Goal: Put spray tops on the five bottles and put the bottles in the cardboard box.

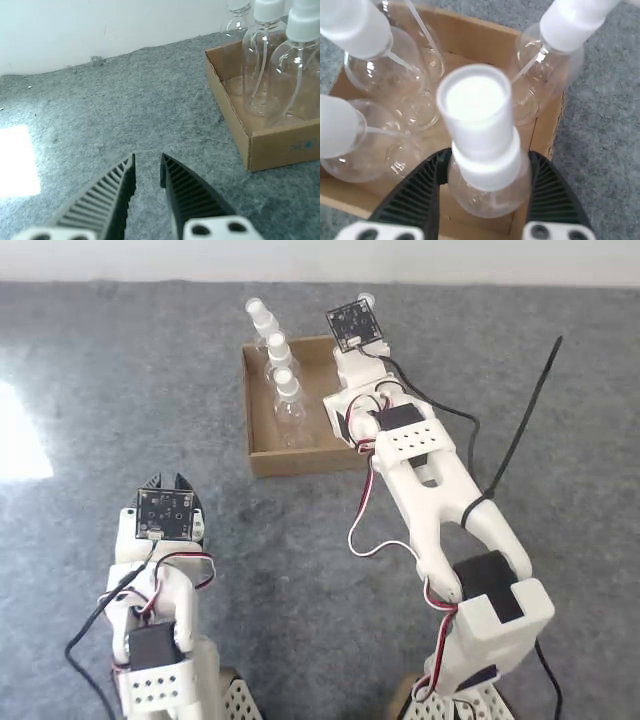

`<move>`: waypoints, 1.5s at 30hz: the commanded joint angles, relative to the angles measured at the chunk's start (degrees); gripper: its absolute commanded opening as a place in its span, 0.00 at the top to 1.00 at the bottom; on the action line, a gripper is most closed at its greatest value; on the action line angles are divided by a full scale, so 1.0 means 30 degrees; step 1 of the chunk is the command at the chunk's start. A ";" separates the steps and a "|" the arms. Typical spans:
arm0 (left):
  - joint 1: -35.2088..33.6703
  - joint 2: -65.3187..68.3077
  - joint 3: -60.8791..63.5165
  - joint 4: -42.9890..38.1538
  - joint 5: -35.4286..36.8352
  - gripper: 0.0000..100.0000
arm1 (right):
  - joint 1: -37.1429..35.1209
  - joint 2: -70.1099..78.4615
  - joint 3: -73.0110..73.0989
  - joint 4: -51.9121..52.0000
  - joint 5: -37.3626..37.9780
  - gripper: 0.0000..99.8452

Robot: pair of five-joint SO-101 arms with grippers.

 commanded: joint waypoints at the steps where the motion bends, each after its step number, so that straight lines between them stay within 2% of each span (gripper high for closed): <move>1: -0.0088 -0.0381 -0.0132 -0.0410 -0.0147 0.92 | 0.0190 -0.0132 -0.1172 -0.0103 0.0029 0.87; 7: -0.0088 -0.0381 -0.0132 -0.0410 -0.0147 0.92 | 0.0190 -0.0132 -0.1143 0.0571 -0.0059 0.74; 20: -0.0088 -0.0381 -0.0132 -0.0410 -0.0147 0.92 | 0.0161 -0.0132 -0.1143 0.0864 -0.0059 0.67; 45: -0.0088 -0.0381 -0.0132 -0.0410 -0.0147 0.92 | -0.0747 -0.1773 -0.1172 0.4176 -0.0088 0.65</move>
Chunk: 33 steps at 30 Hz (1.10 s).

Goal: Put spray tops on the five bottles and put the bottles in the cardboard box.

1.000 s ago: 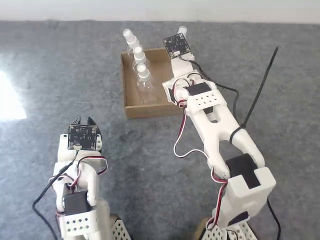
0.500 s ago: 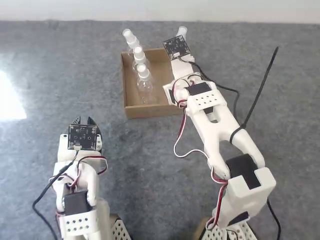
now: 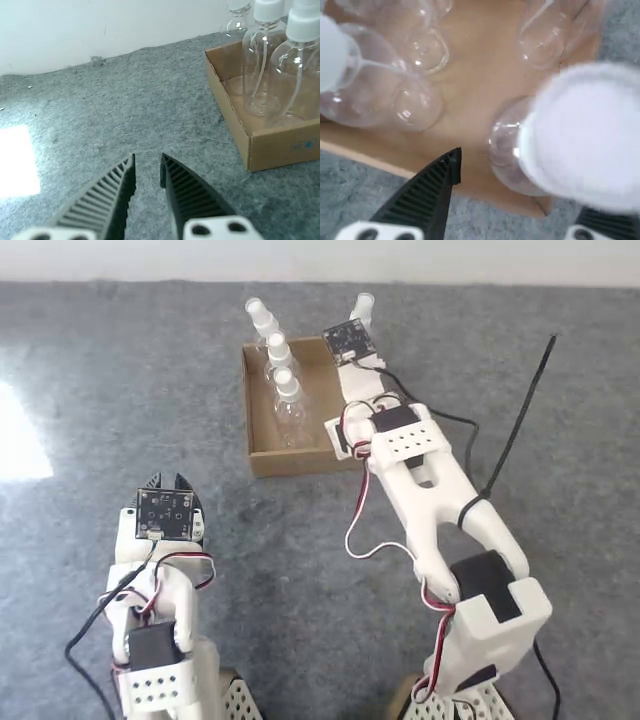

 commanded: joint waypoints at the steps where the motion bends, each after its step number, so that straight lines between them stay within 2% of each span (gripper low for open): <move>1: -0.0088 -0.0381 -0.0132 -0.0410 -0.0147 0.92 | -0.0278 -0.2095 -0.1143 0.0249 -0.0088 0.65; 11: -0.0088 -0.0381 -0.0132 -0.0410 -0.0147 0.92 | -0.0278 -0.4703 -0.1114 0.2886 -0.0117 0.65; 18: -0.0088 -0.0381 -0.0132 -0.0410 -0.0147 0.92 | -0.0278 -0.6344 -0.0410 0.3209 0.0000 0.79; 29: -0.0088 -0.0381 -0.0132 -0.0410 -0.0147 0.92 | -0.0278 -0.9597 0.0088 0.5875 0.0059 0.80; 33: -0.0088 -0.0381 -0.0132 -0.0410 -0.0147 0.92 | -0.0278 -1.0447 0.0059 0.6344 0.0088 0.93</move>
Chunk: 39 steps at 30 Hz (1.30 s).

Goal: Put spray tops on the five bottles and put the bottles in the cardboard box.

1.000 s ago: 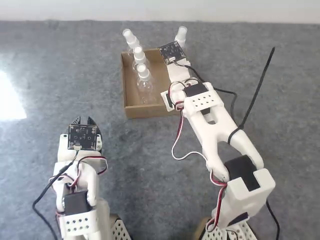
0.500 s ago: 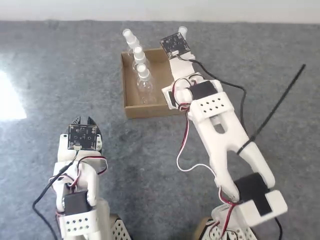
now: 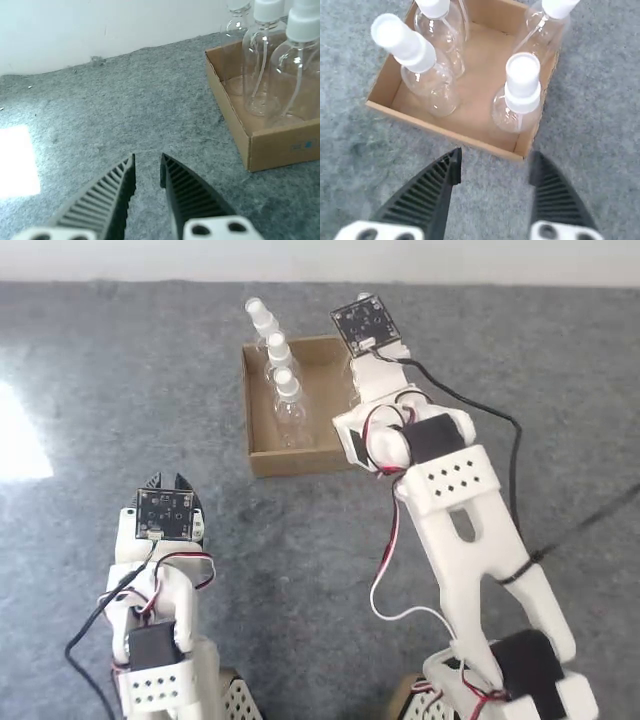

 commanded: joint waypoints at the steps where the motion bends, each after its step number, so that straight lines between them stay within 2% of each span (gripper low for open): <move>1: -0.0088 -0.0381 -0.0132 -0.0410 -0.0147 0.92 | -0.0103 -0.1744 -0.0381 0.0278 0.0147 0.96; 5: -0.0088 -0.0381 -0.0132 -0.0410 -0.0147 0.92 | -0.0103 -0.2212 -0.0352 0.0718 0.0938 0.98; 17: -0.0088 -0.0381 -0.0103 -0.0410 -0.0147 0.92 | -0.0337 -0.4498 0.0147 0.3033 0.0850 0.99; 30: -0.0088 -0.0381 -0.0103 -0.0410 -0.0147 0.92 | -0.0220 -0.9832 0.8615 -0.2945 0.0996 0.99; 39: -0.0088 -0.0381 -0.0103 -0.0381 -0.0147 0.92 | -0.0249 -1.2440 1.2308 -0.5231 0.0938 0.98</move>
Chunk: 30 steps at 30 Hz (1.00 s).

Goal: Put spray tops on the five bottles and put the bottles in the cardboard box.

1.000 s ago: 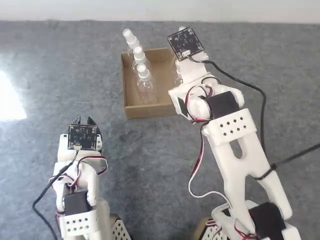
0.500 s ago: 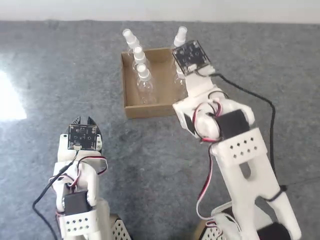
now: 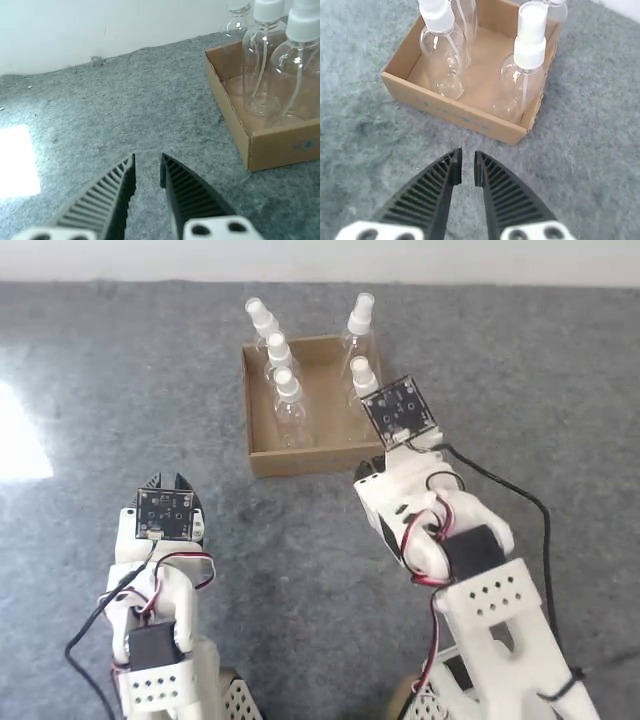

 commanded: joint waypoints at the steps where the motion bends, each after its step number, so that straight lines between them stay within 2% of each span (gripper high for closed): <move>1: -0.0088 -0.0381 -0.0103 -0.0381 -0.0147 0.92 | -0.0015 -0.1245 0.0410 -0.1187 0.0234 0.98; 11: -0.0088 -0.0381 -0.0103 -0.0381 -0.0147 0.92 | 0.0073 -0.3443 0.2842 -0.1275 0.0205 0.99; 16: -0.0088 -0.0381 -0.0103 -0.0381 -0.0147 0.92 | 0.0923 -0.5524 0.4103 -0.1363 0.0176 0.99; 30: -0.0088 -0.0381 -0.0103 -0.0381 -0.0147 0.92 | 0.1158 -0.9304 0.8645 -0.3150 0.0264 0.98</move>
